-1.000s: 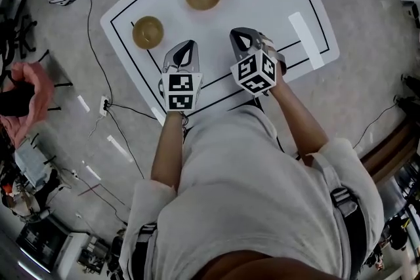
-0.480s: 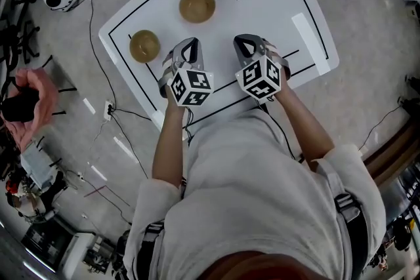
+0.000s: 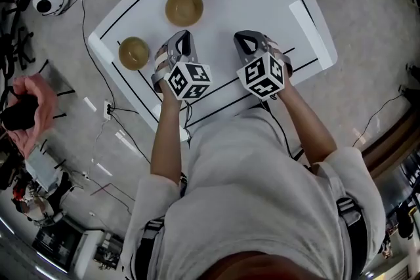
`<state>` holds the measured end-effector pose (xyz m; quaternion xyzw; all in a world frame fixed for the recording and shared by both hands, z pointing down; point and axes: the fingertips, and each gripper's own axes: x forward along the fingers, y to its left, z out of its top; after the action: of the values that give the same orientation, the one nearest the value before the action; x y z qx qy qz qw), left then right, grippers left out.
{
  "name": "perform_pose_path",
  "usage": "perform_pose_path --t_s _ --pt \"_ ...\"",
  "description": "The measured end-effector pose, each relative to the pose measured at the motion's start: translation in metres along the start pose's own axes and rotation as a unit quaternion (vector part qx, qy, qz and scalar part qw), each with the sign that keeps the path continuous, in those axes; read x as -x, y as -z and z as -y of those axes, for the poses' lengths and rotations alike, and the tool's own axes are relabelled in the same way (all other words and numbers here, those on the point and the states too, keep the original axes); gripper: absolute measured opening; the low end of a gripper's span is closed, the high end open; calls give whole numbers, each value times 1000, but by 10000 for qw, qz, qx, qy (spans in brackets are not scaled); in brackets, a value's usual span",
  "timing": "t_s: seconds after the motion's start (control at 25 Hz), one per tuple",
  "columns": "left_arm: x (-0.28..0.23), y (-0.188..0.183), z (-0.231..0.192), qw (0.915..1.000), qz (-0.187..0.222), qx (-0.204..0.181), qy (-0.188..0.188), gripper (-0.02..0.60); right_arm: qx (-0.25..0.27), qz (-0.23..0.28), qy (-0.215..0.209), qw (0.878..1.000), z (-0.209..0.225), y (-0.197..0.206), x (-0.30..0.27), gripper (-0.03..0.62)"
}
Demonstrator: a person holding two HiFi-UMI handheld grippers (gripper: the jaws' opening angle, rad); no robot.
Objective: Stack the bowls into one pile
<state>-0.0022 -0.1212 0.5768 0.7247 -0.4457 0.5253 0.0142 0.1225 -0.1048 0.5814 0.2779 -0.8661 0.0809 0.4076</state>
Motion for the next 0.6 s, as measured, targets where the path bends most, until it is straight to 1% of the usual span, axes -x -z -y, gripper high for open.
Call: perform_pose_path --t_s 0.04,0.08,0.2,0.4,0.6 --pt "-3 1 0 10000 -55 -74 -27 14 -31 -24 6 10000 2 3 -1 0" --pt "-7 2 1 9998 -100 -148 -40 46 -53 -51 13 10000 4 6 -2 0" --pt "-15 1 3 9993 -168 -319 -20 91 -77 -117 13 9999 8 11 -1 0" --pt "-27 -6 7 9985 -189 -523 -23 95 -79 -161 5 9998 10 16 0 0" --pt "-42 -7 10 9960 -284 -847 -32 94 -50 -169 10 9998 14 16 2 0"
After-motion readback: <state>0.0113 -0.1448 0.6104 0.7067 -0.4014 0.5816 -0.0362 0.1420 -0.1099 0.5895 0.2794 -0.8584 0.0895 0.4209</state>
